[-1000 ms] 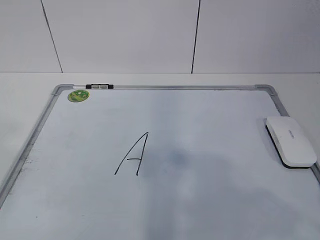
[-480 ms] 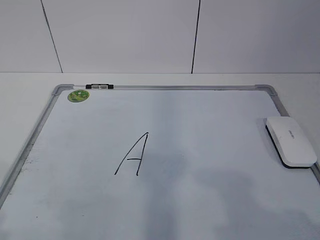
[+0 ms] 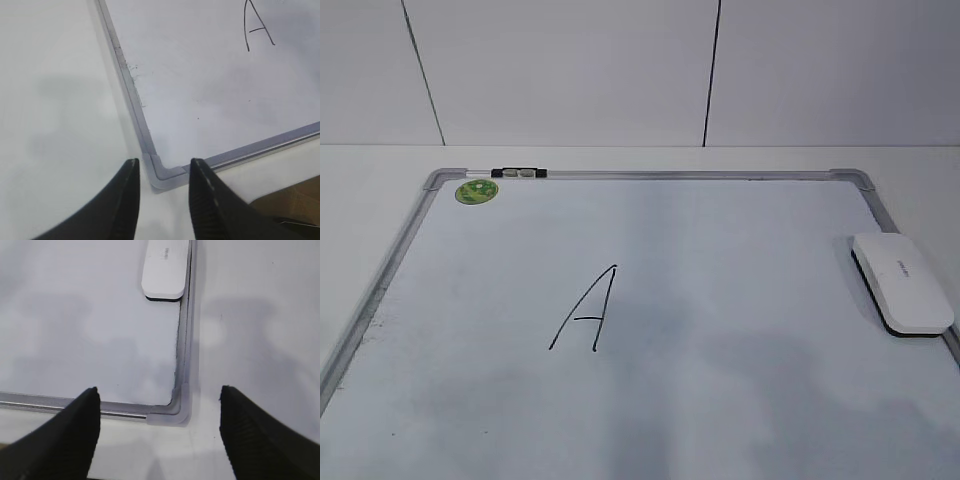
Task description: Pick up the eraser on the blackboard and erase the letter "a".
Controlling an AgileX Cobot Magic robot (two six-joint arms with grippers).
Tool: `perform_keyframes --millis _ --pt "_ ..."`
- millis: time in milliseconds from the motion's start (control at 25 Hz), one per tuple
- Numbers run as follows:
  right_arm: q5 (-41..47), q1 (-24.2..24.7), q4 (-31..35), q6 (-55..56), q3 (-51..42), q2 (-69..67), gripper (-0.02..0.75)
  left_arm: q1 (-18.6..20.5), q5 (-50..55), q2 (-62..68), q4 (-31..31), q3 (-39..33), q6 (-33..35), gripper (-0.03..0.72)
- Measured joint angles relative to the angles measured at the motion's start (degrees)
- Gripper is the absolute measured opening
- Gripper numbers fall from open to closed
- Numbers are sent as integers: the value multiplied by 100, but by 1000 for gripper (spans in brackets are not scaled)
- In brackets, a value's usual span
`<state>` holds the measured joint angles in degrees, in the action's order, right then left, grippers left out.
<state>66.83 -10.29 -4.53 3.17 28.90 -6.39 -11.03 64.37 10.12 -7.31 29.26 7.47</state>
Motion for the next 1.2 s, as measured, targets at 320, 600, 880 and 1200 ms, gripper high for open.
perform_keyframes --millis 320,600,880,1200 --pt "-110 0 0 -36 -22 0 593 0 -95 0 27 -11 0 246" --pt "-110 0 -4 -48 -22 0 593 0 -95 0 35 -11 0 245" --pt "-120 0 -4 -48 -22 0 593 0 -95 0 35 -11 0 245" --pt "-120 0 -4 -48 -22 150 593 0 -95 -197 35 -11 9 245"
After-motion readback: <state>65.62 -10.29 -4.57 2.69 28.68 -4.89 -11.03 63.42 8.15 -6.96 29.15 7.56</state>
